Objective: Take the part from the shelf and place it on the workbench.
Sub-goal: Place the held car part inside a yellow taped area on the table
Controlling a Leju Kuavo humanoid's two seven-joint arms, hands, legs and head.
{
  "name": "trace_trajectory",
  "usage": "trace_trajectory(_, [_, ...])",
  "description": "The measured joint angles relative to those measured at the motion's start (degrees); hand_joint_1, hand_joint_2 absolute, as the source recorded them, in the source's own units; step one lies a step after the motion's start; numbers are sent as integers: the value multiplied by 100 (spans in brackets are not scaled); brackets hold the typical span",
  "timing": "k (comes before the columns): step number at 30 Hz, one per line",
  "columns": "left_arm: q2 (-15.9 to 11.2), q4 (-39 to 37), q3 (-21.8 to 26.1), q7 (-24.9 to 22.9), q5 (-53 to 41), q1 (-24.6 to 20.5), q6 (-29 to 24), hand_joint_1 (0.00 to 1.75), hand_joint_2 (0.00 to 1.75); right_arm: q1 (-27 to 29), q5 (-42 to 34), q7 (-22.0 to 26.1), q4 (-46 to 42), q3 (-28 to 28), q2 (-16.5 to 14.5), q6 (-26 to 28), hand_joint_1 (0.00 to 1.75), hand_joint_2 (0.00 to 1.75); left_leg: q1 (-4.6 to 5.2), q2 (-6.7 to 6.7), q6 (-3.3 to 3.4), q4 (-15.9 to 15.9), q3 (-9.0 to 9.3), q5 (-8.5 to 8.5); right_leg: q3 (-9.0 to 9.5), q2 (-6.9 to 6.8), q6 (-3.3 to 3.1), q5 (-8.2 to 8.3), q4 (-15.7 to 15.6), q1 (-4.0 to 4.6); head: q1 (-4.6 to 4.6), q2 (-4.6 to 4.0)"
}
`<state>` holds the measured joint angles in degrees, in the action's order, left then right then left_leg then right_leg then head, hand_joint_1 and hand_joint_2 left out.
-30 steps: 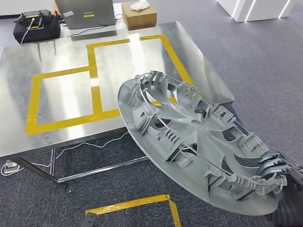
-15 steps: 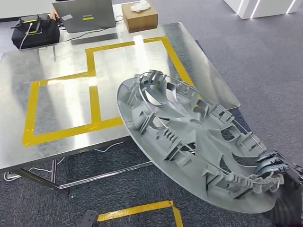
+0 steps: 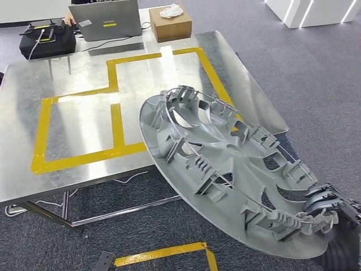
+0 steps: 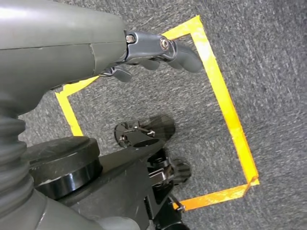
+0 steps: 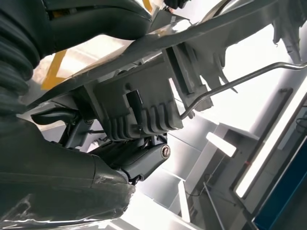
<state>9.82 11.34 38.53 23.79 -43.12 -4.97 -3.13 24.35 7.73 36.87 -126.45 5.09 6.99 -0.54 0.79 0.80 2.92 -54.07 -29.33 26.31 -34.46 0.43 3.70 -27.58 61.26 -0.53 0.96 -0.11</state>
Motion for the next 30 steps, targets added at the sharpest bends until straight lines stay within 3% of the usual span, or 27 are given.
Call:
trace_trajectory(2, [1, 0, 0, -1, 0, 5, -1, 0, 175, 1, 0, 9, 3, -10, 0, 0, 175, 175, -6, -3, -4, 0, 7, 2, -332, -2, 49, -382, 726, -16, 26, 1])
trace_trajectory(3, [2, 0, 0, -1, 0, 8, -1, 0, 175, 5, 1, 10, 8, -12, 0, 1, 175, 175, -8, -5, -8, -2, 10, 5, -488, -3, 70, -514, 1043, -24, 26, 1])
trace_trajectory(4, [2, 0, 0, -1, 0, 11, -1, 0, 175, 9, 2, 10, 13, -13, -1, 1, 175, 175, -14, -6, -20, -4, 19, 13, -564, -4, 90, -544, 1188, -34, 28, 1])
trace_trajectory(5, [3, 0, 0, -1, 0, 12, 0, 0, 175, 11, 2, 9, 17, -14, -1, 2, 175, 175, -28, -4, -40, -9, 37, 26, -523, -6, 114, -452, 1093, -49, 28, 1])
trace_trajectory(7, [2, 0, 1, -1, 0, 13, -1, 0, 175, 9, 2, 10, 23, -14, -1, 1, 175, 175, -69, 7, -116, -45, 84, 81, -165, 0, 187, -57, 361, -96, 29, 1])
trace_trajectory(8, [-4, 0, 2, -1, 0, 8, -1, 0, 175, 5, 2, 10, 29, -16, -1, 0, 175, 175, -81, 13, -163, -80, 96, 117, 0, 16, 205, 42, -1, -109, 39, 1])
trace_trajectory(10, [-15, 0, 5, -2, -2, 1, -7, 0, 175, 3, -1, 11, 43, -19, -2, 1, 175, 175, -72, 19, -248, -139, 78, 180, 148, 46, 116, 39, -295, -113, 51, 1])
trace_trajectory(12, [-17, 0, 6, -3, -5, 3, -24, 0, 175, 13, 1, 9, 48, -18, -2, 3, 175, 175, -59, 18, -301, -173, 64, 203, 159, 52, -43, 30, -264, -107, 53, 1])
trace_trajectory(14, [-19, 0, 7, -3, -8, -5, -38, 0, 175, 22, 4, 9, 49, -15, -2, 3, 175, 175, -65, 6, -351, -332, 0, 264, 200, 50, -118, 38, -261, -113, 54, 1])
trace_trajectory(16, [-14, 0, 6, -3, -15, -27, -41, 0, 175, 21, 5, 15, 48, -14, -1, 2, 175, 175, -72, -6, -403, -903, -338, 491, 247, 39, -180, -12, -266, -114, 53, 1])
trace_trajectory(18, [-7, 0, 6, -3, -31, -21, -41, 0, 175, 17, 5, 18, 49, -13, 1, 1, 175, 175, -77, -8, -426, -1663, -857, 723, 295, 33, -213, -83, -267, -106, 51, 1])
trace_trajectory(19, [-5, 0, 6, -3, -42, -9, -41, 0, 175, 17, 7, 18, 49, -13, 1, -1, 175, 175, -77, -8, -420, -1876, -1049, 722, 336, 34, -218, -122, -267, -101, 50, 1])
trace_trajectory(20, [-3, 0, 7, -3, -54, 3, -41, 0, 175, 18, 8, 18, 49, -13, 1, -2, 175, 175, -76, -8, -402, -1884, -1140, 609, 392, 37, -216, -167, -267, -96, 50, 0])
trace_trajectory(23, [-4, 0, 5, -4, -73, 14, -45, 0, 175, 4, 12, 19, 50, -12, 1, -7, 175, 175, -47, -10, -294, -990, -953, -125, 617, 46, -177, -342, -274, -79, 53, 0])
trace_trajectory(24, [-4, 0, 5, -7, -75, 12, -48, 0, 175, -4, 13, 23, 50, -12, 1, -9, 175, 175, -29, -18, -262, -688, -864, -253, 661, 50, -150, -405, -284, -73, 51, 1])
trace_trajectory(28, [2, 1, 5, -26, -83, 4, -57, 0, 175, -23, 28, 32, 50, -18, 1, -19, 175, 175, -10, -31, -171, -303, -609, -180, 841, 42, -12, -430, -388, -66, 50, 0])
trace_trajectory(29, [2, 1, 6, -27, -83, 6, -57, 0, 175, -35, 32, 30, 51, -20, 2, -20, 175, 175, -22, -24, -132, -256, -508, -168, 827, 28, 14, -386, -256, -64, 56, -1])
trace_trajectory(30, [2, 1, 7, -28, -84, 5, -57, 0, 175, -48, 35, 31, 51, -23, 3, -22, 175, 175, -31, -19, -96, -232, -407, -146, 692, 15, 30, -361, 0, -62, 67, -1])
